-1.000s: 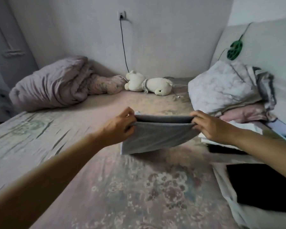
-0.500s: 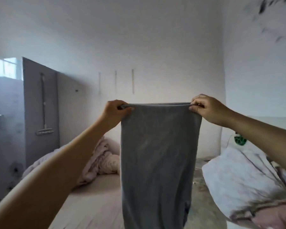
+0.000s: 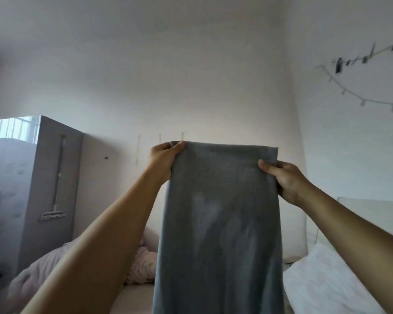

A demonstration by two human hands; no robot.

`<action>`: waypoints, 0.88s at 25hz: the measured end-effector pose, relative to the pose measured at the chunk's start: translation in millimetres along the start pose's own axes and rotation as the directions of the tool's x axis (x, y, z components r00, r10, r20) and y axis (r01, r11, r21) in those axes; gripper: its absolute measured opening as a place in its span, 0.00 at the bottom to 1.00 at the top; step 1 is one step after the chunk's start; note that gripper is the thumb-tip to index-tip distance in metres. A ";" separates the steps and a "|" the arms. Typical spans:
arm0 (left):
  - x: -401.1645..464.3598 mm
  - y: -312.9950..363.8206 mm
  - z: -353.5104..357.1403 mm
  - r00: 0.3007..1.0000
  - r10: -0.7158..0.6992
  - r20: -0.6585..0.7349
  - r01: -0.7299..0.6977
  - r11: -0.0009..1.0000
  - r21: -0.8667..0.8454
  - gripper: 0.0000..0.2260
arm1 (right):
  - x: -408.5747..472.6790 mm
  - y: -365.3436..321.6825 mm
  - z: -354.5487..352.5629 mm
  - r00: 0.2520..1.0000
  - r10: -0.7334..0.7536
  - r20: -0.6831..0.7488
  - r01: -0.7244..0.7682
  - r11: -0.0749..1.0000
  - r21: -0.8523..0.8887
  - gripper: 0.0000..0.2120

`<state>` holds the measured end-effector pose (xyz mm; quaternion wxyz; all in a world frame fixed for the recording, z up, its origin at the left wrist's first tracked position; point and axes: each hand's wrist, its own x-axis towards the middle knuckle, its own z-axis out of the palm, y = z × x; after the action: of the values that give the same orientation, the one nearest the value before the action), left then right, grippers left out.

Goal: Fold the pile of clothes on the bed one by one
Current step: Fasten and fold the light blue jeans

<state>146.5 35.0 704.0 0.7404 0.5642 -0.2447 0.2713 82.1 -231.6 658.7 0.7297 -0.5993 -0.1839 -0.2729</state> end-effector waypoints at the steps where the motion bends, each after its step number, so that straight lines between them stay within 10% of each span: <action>1: -1.8 2.8 -1.9 0.999 0.034 0.016 -0.034 0.999 0.028 0.08 | -0.3 -0.1 -0.9 1.000 -0.004 -0.030 0.003 1.000 -0.016 0.09; 4: -9.3 15.8 -8.6 0.982 0.181 0.049 -0.183 0.982 0.045 0.08 | 5.4 -16.5 8.8 0.989 -0.097 -0.111 0.096 0.995 -0.015 0.07; 8: -44.7 -13.4 -28.7 0.930 -0.141 0.340 0.099 0.986 0.136 0.06 | 0.8 -14.1 29.5 0.980 -0.106 -0.168 0.099 0.994 -0.050 0.08; 15: -20.6 34.9 -11.2 0.982 0.130 0.140 -0.128 0.991 -0.028 0.04 | -4.3 -52.8 11.0 0.979 -0.187 0.085 0.189 0.982 -0.013 0.26; 22: -32.5 36.0 -12.4 0.955 0.022 0.297 0.010 0.994 -0.107 0.24 | -14.1 -60.2 13.1 0.994 -0.093 -0.050 0.092 0.995 -0.027 0.08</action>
<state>98.9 50.7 704.6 0.7236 0.5573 -0.3693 0.1718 34.6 -224.3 699.7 0.7134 -0.5918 -0.1895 -0.3240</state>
